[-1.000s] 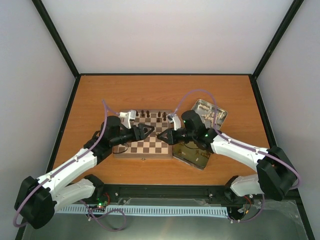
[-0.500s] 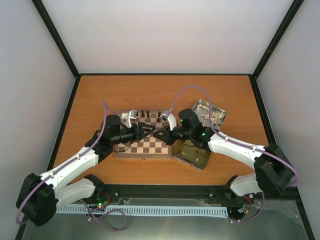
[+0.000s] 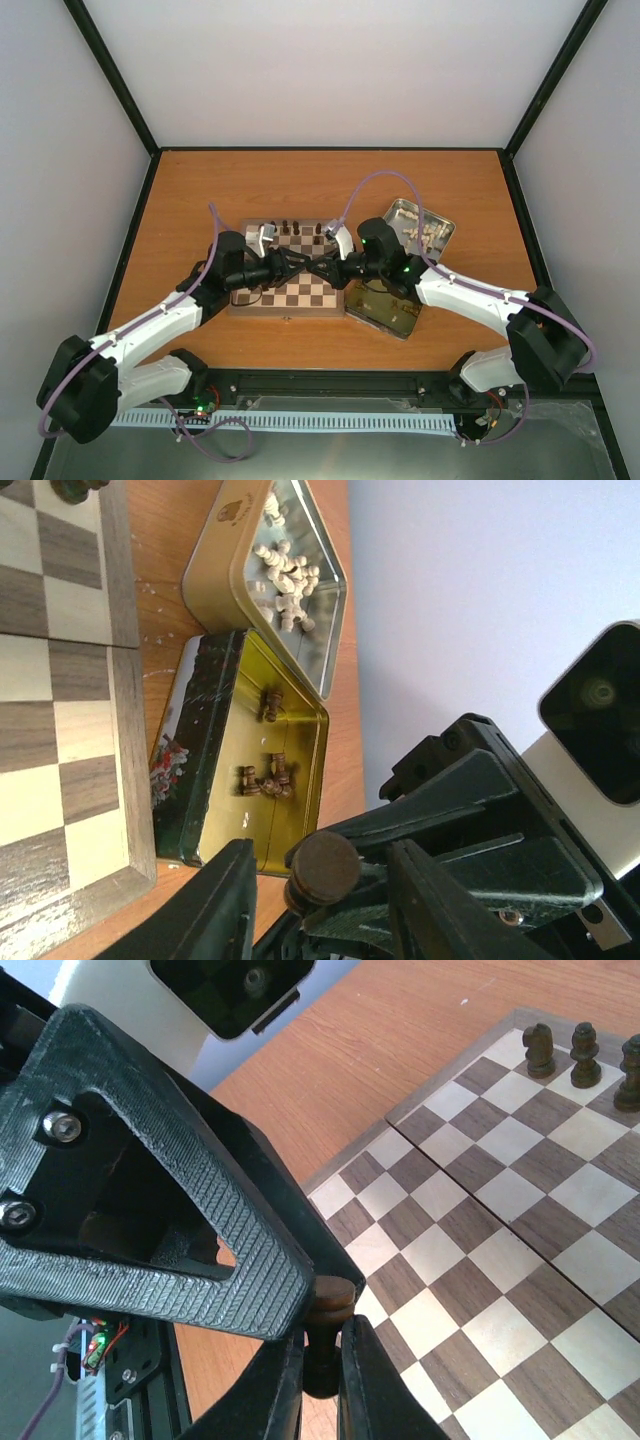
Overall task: Set up the chess pieces on the board
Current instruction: Place the chess piece on the chessboard.
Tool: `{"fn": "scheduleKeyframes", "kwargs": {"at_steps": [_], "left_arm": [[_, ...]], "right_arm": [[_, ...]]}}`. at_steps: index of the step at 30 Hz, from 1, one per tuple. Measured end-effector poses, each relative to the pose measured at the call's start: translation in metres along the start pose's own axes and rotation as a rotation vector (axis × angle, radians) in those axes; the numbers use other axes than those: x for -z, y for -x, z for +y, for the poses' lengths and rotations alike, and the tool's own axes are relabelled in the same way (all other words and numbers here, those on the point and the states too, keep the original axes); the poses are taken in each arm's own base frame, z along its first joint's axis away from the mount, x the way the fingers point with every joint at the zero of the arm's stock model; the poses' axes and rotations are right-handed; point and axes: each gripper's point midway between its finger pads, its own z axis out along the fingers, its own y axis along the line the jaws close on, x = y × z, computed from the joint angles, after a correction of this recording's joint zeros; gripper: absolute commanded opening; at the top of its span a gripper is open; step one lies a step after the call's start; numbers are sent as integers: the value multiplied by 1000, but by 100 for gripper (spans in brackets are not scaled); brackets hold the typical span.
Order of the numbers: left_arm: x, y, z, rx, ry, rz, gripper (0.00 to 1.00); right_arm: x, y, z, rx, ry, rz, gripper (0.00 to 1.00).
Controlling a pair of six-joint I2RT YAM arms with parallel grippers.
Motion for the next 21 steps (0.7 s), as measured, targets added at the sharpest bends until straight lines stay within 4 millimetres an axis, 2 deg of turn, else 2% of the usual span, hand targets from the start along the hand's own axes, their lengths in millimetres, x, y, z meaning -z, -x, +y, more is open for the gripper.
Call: {"fn": "scheduleKeyframes", "kwargs": {"at_steps": [4,12,19,21], "left_arm": [[-3,0,-2,13,-19,10,25],[-4,2,-4,40,-38,10,12],[-9,0,-8,102,-71,42,8],[-9,-1,-12,128,-88,55,8]], "right_arm": [[0,-1,-1,1,-1,-2,9],[0,2,-2,-17,-4,-19,16],[0,-3,-4,-123,0,-54,35],[4,-2,-3,-166,7,-84,37]]}}
